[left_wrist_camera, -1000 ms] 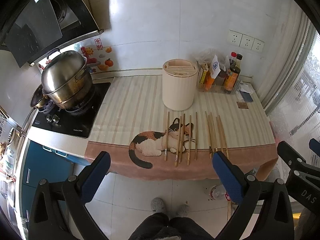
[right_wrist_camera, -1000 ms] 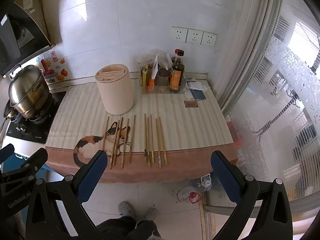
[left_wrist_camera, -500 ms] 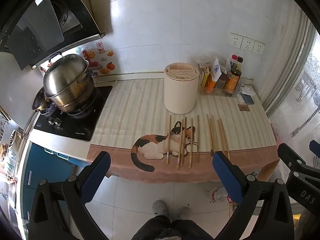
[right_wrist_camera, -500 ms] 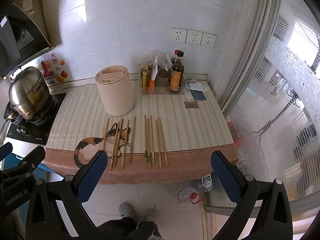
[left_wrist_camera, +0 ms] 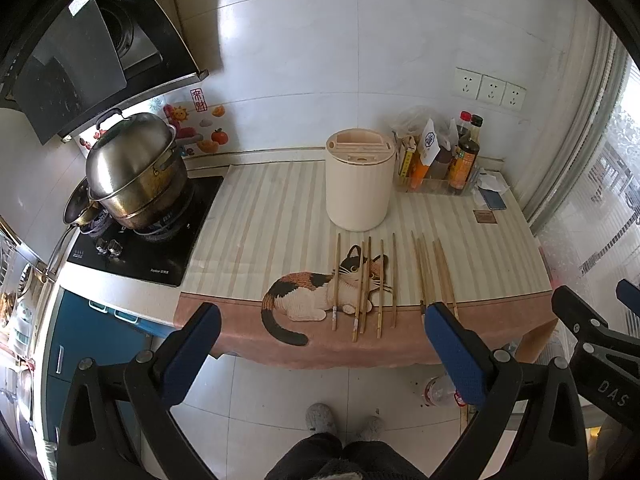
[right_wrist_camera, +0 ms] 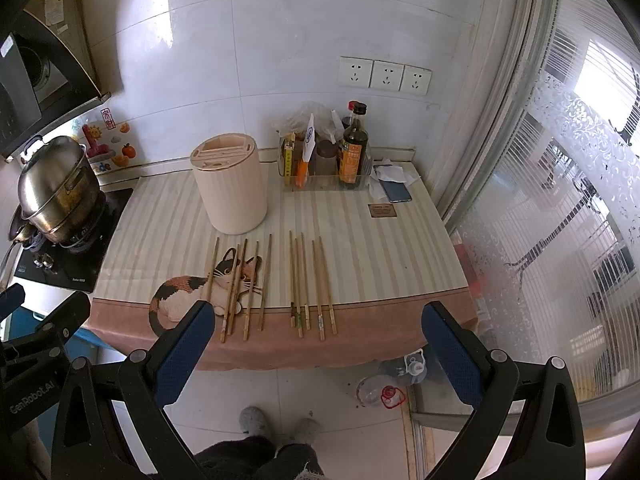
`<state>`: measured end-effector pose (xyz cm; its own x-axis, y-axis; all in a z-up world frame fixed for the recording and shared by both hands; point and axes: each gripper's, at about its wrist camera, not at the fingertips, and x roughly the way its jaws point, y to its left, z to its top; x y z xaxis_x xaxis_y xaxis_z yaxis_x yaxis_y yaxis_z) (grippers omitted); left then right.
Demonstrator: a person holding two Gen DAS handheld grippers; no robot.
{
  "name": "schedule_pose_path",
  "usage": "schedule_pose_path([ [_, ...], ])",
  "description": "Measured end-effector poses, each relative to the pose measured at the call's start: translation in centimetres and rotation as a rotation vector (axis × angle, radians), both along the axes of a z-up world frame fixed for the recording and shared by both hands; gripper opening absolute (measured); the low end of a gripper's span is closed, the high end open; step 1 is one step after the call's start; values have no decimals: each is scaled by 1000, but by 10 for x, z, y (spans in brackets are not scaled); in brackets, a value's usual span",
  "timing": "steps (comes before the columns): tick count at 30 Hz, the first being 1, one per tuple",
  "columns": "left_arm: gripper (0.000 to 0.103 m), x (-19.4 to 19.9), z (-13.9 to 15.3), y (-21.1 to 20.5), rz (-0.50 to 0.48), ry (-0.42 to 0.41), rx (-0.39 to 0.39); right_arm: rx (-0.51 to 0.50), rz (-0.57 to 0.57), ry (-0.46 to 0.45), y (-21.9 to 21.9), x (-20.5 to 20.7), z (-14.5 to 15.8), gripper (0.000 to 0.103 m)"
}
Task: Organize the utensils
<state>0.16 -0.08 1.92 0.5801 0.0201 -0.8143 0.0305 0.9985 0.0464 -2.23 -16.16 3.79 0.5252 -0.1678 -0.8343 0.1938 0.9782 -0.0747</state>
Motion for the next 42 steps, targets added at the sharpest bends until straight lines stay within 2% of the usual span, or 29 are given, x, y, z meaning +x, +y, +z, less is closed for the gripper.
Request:
schedule_pose_path([
  [37,103,-1,10,-4,1,-33,1,6,-7,-43,-3,-7,8,103],
  [39,103,1,10,-5,21,-62,4,6,-10,-48,-3,-8,7,103],
  [42,103,1,6,-3,69,-159,25,30,-18,-143,-13,-6,1,103],
])
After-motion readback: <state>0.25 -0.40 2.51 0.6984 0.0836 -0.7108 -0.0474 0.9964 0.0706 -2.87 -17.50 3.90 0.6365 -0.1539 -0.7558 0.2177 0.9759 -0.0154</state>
